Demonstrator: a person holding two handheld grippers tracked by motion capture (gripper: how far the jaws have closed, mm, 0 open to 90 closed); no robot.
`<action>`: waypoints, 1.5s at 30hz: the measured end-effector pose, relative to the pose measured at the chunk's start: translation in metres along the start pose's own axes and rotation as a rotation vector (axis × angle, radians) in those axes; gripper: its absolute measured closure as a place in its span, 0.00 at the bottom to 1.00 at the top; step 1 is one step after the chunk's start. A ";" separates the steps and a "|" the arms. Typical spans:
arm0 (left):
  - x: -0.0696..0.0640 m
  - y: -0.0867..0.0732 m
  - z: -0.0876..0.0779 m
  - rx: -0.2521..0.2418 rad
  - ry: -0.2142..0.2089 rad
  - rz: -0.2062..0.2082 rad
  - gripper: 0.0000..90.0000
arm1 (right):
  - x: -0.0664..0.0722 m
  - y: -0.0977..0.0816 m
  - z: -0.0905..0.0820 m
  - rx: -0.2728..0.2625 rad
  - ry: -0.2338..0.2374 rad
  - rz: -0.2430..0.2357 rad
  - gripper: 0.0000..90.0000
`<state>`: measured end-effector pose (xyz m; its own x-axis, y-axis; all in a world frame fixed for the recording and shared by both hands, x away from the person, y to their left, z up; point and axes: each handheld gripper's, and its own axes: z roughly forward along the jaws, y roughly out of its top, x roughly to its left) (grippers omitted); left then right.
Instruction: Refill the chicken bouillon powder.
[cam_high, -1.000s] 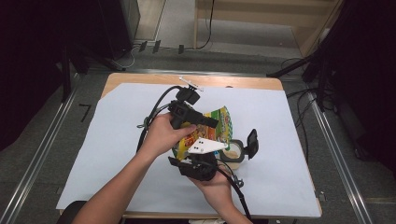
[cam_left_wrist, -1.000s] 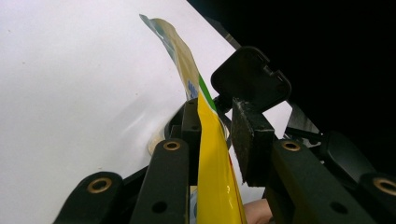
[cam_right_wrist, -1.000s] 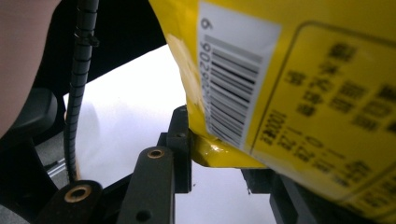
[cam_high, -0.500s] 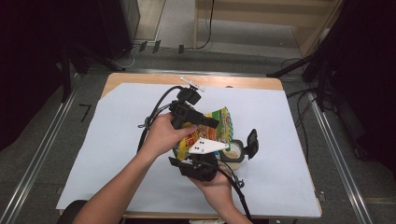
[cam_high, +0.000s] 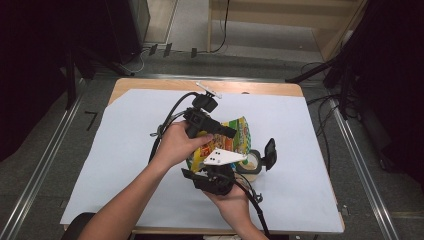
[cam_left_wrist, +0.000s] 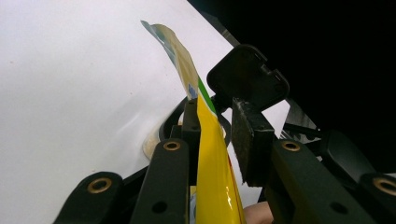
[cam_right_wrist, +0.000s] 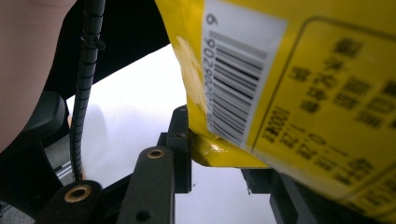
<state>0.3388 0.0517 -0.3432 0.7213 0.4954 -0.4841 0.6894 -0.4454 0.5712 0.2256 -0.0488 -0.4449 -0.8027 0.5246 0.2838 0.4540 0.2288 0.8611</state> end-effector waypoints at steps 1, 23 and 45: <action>0.000 0.000 0.000 0.000 0.000 -0.001 0.84 | 0.000 0.000 0.000 0.000 -0.001 0.000 0.77; 0.000 0.000 0.001 0.010 -0.005 -0.005 0.84 | 0.002 0.000 0.000 0.003 -0.005 -0.006 0.77; -0.005 0.000 0.002 0.001 0.006 0.015 0.83 | 0.002 -0.001 0.001 0.015 -0.022 -0.028 0.79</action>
<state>0.3348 0.0480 -0.3422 0.7314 0.4931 -0.4710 0.6782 -0.4537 0.5781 0.2236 -0.0472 -0.4459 -0.8064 0.5358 0.2503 0.4373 0.2554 0.8623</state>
